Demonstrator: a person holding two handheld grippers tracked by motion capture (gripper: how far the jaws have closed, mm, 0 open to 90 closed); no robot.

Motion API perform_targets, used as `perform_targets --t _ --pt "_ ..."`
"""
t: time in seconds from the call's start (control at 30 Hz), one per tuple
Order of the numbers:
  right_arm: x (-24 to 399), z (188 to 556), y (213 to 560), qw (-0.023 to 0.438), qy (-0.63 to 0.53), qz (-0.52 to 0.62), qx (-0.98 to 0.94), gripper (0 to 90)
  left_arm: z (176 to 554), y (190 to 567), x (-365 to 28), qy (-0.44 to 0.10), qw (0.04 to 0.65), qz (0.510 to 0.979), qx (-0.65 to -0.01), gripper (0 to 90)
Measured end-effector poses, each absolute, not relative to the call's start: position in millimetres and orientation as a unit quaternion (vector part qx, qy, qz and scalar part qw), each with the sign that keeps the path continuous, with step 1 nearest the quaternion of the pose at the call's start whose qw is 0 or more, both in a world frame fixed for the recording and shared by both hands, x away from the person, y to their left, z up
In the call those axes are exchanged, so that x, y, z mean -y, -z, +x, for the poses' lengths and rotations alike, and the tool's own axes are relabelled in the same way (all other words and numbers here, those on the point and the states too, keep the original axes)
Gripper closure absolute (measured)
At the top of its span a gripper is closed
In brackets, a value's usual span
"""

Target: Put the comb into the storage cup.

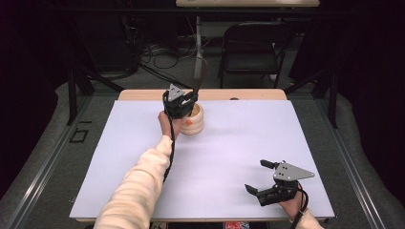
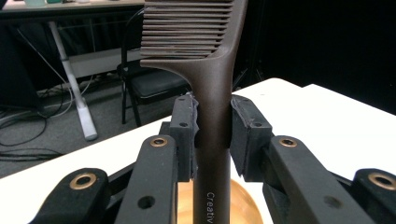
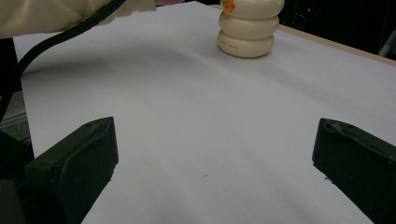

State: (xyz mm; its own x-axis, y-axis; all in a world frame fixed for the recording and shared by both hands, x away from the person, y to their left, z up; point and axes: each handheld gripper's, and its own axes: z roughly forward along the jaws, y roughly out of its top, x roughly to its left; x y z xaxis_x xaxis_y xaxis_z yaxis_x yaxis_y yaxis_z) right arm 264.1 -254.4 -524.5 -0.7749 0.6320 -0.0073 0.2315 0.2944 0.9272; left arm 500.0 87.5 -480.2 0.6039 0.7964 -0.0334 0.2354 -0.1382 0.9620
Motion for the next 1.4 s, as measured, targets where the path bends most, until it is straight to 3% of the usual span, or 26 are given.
perform_targets --t 1.4 --pt "254 264 525 0.191 -0.525 0.276 -0.782 0.0 507 500 -92 -0.222 0.501 0.753 -0.364 71.7"
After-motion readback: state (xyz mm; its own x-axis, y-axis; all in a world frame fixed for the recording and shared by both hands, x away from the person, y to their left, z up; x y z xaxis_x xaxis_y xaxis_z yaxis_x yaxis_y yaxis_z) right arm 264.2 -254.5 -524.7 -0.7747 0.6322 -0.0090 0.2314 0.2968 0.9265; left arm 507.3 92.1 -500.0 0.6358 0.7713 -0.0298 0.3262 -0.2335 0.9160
